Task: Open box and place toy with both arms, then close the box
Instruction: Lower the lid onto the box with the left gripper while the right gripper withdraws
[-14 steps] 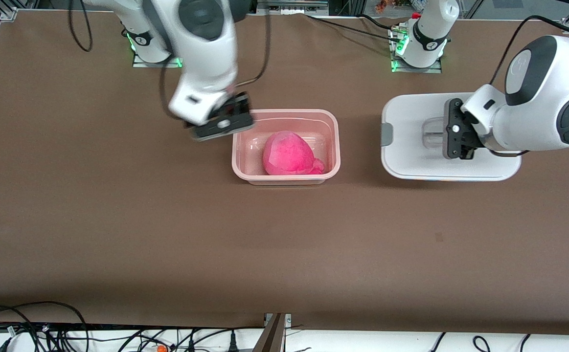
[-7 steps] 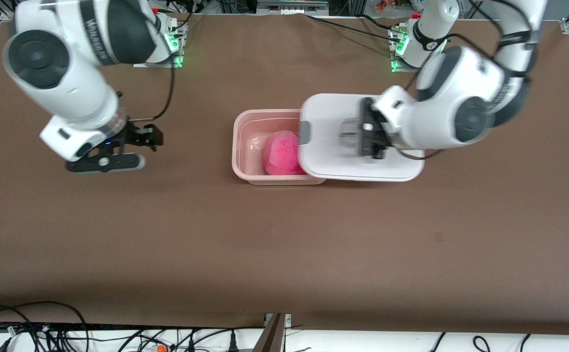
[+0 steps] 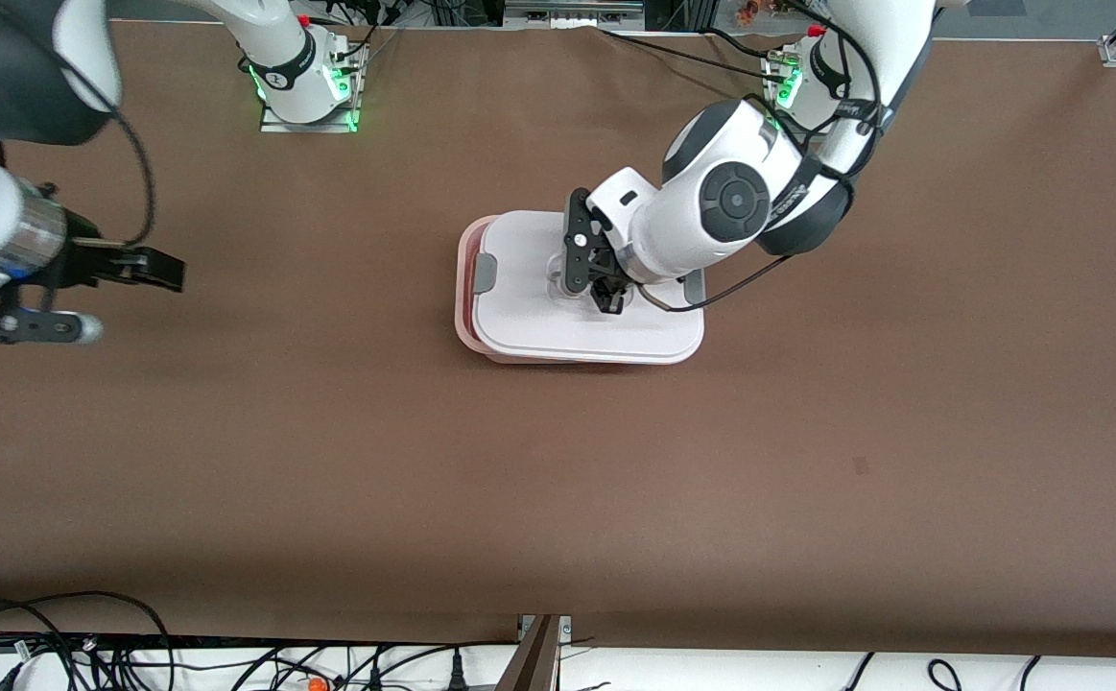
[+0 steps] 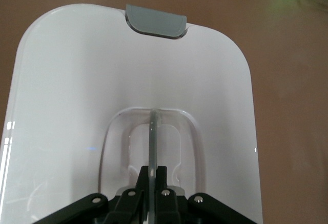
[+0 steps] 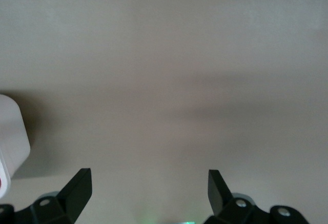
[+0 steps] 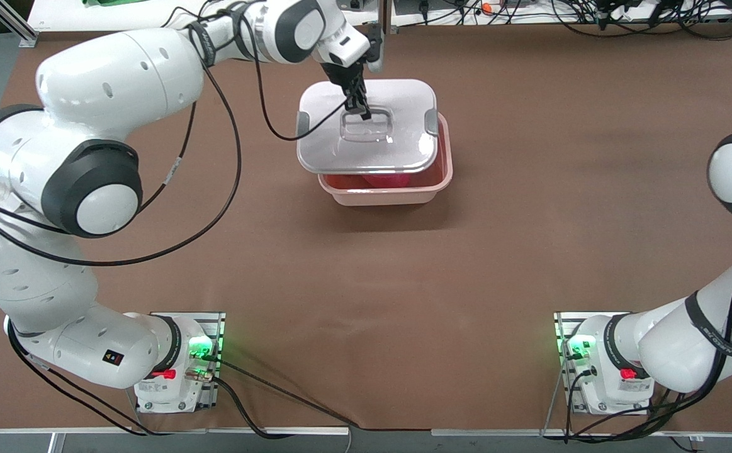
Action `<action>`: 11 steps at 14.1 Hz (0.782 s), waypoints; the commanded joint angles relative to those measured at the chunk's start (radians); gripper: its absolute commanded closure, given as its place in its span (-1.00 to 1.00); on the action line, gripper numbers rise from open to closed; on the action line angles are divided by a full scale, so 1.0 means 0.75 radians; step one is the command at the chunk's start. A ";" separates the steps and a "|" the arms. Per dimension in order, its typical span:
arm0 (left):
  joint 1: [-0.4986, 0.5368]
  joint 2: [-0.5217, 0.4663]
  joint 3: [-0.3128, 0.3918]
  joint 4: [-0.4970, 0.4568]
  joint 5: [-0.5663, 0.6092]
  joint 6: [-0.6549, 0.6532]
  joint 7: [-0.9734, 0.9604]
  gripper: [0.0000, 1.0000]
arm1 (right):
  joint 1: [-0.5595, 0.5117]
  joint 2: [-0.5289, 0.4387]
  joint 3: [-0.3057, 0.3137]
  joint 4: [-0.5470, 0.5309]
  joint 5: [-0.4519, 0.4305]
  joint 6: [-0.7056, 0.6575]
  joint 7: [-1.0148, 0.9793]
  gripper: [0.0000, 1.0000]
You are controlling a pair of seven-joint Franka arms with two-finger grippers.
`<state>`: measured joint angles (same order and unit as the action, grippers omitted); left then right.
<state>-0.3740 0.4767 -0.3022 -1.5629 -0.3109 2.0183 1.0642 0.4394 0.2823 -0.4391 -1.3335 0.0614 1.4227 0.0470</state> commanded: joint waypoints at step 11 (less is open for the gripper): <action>-0.047 0.101 -0.078 -0.025 0.087 0.144 -0.300 1.00 | -0.396 -0.270 0.320 -0.275 -0.039 0.005 -0.161 -1.00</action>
<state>-0.4040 0.5500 -0.3372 -1.5670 -0.2608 2.1138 0.9271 0.1695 0.1195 -0.2253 -1.4956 0.0486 1.4142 -0.0311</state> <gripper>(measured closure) 0.930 0.000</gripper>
